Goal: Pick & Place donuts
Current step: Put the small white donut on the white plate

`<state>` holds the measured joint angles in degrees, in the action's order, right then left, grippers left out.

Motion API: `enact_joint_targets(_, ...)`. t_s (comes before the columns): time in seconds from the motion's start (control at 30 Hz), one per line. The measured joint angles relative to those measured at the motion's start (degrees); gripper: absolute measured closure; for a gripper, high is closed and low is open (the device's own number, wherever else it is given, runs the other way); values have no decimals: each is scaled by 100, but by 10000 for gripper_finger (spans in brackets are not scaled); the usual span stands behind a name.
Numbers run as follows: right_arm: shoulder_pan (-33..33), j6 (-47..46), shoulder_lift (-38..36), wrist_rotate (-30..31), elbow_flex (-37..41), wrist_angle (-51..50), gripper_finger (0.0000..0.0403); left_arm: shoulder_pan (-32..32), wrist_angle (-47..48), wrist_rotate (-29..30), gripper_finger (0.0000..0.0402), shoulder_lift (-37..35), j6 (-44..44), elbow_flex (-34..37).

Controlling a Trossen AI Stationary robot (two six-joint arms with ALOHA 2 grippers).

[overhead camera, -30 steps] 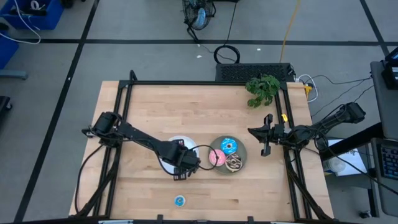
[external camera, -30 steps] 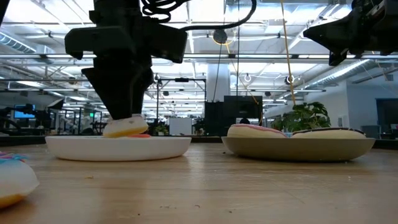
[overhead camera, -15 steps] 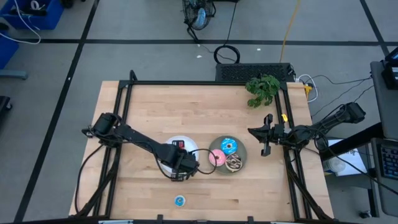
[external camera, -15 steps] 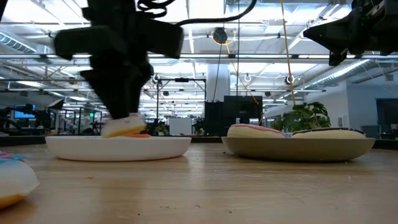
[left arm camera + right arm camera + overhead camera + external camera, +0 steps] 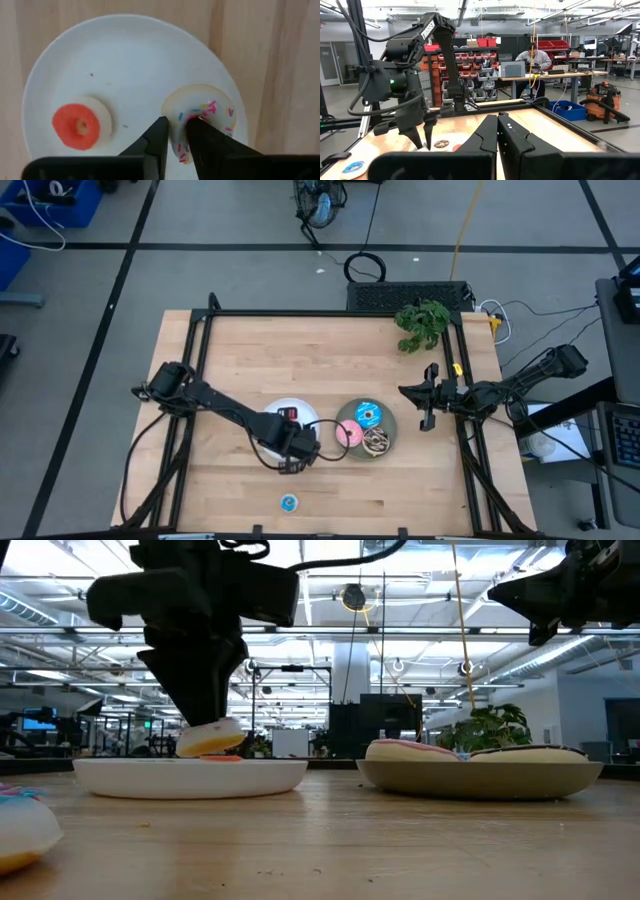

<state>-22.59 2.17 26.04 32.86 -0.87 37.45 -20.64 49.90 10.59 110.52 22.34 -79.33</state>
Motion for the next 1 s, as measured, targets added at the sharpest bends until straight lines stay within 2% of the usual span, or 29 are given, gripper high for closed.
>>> enact_joint_targets(0.1, 0, -1, 1, -4, 0, 0, 403, -15, -27, 5, 301, 0, 74, 0)
enact_joint_targets(0.37, 0, -147, 230, -28, -4, 7, 403, 51, 149, 256, 169, 0, 556, 0)
enact_joint_targets(0.5, 0, -154, 674, -536, -233, 37, 403, 117, 330, 333, 140, 0, 921, 0)
enact_joint_targets(0.6, 0, -155, 1312, -1022, -434, 0, 403, 176, 421, 346, 134, 0, 1263, 0)
enact_joint_targets(0.77, -7, -124, 2825, -1092, -901, 630, 403, 245, 411, 343, 133, 2, 1598, 0)
enact_joint_targets(0.87, -32, 57, 3773, -1343, -1444, 832, 403, 248, 438, 372, 133, 2, 1661, 0)
enact_joint_targets(1.0, -193, 342, 5058, -1344, -2366, 770, 403, 242, 691, 461, 133, 2, 2088, -2)
